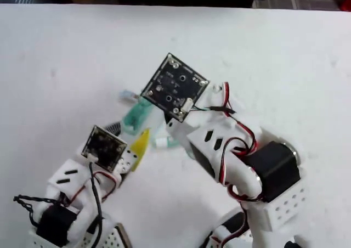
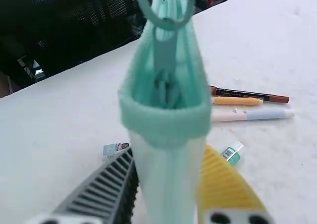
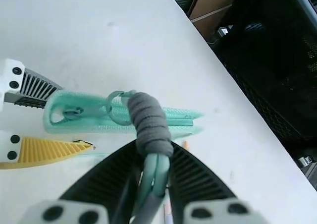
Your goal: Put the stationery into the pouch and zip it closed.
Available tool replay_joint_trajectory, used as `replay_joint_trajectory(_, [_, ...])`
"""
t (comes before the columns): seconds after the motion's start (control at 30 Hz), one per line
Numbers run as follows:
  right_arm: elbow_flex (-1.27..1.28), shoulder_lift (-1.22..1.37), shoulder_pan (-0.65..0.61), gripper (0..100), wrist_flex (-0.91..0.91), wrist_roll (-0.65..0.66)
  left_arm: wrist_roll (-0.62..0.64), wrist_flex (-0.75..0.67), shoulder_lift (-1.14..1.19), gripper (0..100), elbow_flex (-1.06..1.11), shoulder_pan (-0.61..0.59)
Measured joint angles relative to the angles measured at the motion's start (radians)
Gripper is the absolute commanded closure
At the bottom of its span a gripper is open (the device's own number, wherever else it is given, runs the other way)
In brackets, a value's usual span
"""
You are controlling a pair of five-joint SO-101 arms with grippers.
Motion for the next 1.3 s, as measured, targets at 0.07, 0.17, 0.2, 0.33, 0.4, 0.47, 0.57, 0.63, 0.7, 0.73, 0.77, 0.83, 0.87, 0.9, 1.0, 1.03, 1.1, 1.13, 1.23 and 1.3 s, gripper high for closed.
replay_joint_trajectory(0.07, [0.000,0.000,0.002,97.5,0.005,0.000,0.000,0.000,0.000,83,0.000,0.000])
replay_joint_trajectory(0.17, [0.000,0.000,0.002,97.5,0.005,0.000,0.006,-0.015,0.000,76,0.002,0.000])
replay_joint_trajectory(0.2, [0.000,0.000,0.002,97.5,0.005,0.000,0.020,-0.021,0.000,73,0.002,-0.002])
replay_joint_trajectory(0.33, [0.000,0.000,0.002,97.5,0.005,0.000,0.112,-0.031,0.000,71,0.002,-0.005])
replay_joint_trajectory(0.4, [0.000,0.000,0.002,97.5,0.005,0.000,0.143,-0.040,0.000,71,0.015,-0.005])
replay_joint_trajectory(0.47, [0.000,0.000,0.002,97.5,0.005,0.000,0.152,-0.054,0.000,71,0.035,-0.005])
replay_joint_trajectory(0.57, [0.000,0.000,0.002,97.5,0.005,0.000,0.153,-0.080,0.000,73,0.058,-0.005])
replay_joint_trajectory(0.63, [0.000,0.000,0.002,97.5,0.005,-0.006,0.153,-0.094,0.000,77,0.066,-0.005])
replay_joint_trajectory(0.7, [0.000,0.000,0.002,97.5,0.005,-0.028,0.153,-0.109,0.000,82,0.066,-0.005])
replay_joint_trajectory(0.73, [0.000,0.000,0.002,97.5,0.005,-0.034,0.153,-0.110,0.000,85,0.066,-0.005])
replay_joint_trajectory(0.77, [0.000,0.000,0.002,97.5,0.005,-0.037,0.153,-0.112,0.000,87,0.066,-0.005])
replay_joint_trajectory(0.83, [0.000,0.000,0.002,97.5,0.005,-0.038,0.153,-0.112,0.000,90,0.066,-0.005])
replay_joint_trajectory(0.87, [0.000,0.000,0.002,97.5,0.005,-0.038,0.153,-0.112,0.000,90,0.066,-0.005])
replay_joint_trajectory(0.9, [0.000,0.000,0.002,97.5,0.005,-0.038,0.153,-0.112,0.000,91,0.066,-0.005])
replay_joint_trajectory(1.0, [0.000,0.000,0.002,97.5,0.005,-0.038,0.153,-0.112,0.000,91,0.066,-0.006])
replay_joint_trajectory(1.03, [0.000,0.000,0.002,97.5,0.005,-0.038,0.153,-0.112,0.000,91,0.066,-0.006])
replay_joint_trajectory(1.1, [0.014,0.000,0.002,97.5,0.002,-0.038,0.153,-0.112,0.000,91,0.066,-0.006])
replay_joint_trajectory(1.13, [0.025,0.000,0.002,97.5,-0.009,-0.038,0.153,-0.112,0.000,91,0.066,-0.006])
replay_joint_trajectory(1.23, [0.060,0.000,0.002,97.5,-0.037,-0.038,0.153,-0.112,0.000,91,0.066,-0.006])
replay_joint_trajectory(1.3, [0.086,0.000,0.002,97.5,-0.064,-0.038,0.153,-0.112,0.000,91,0.066,-0.006])
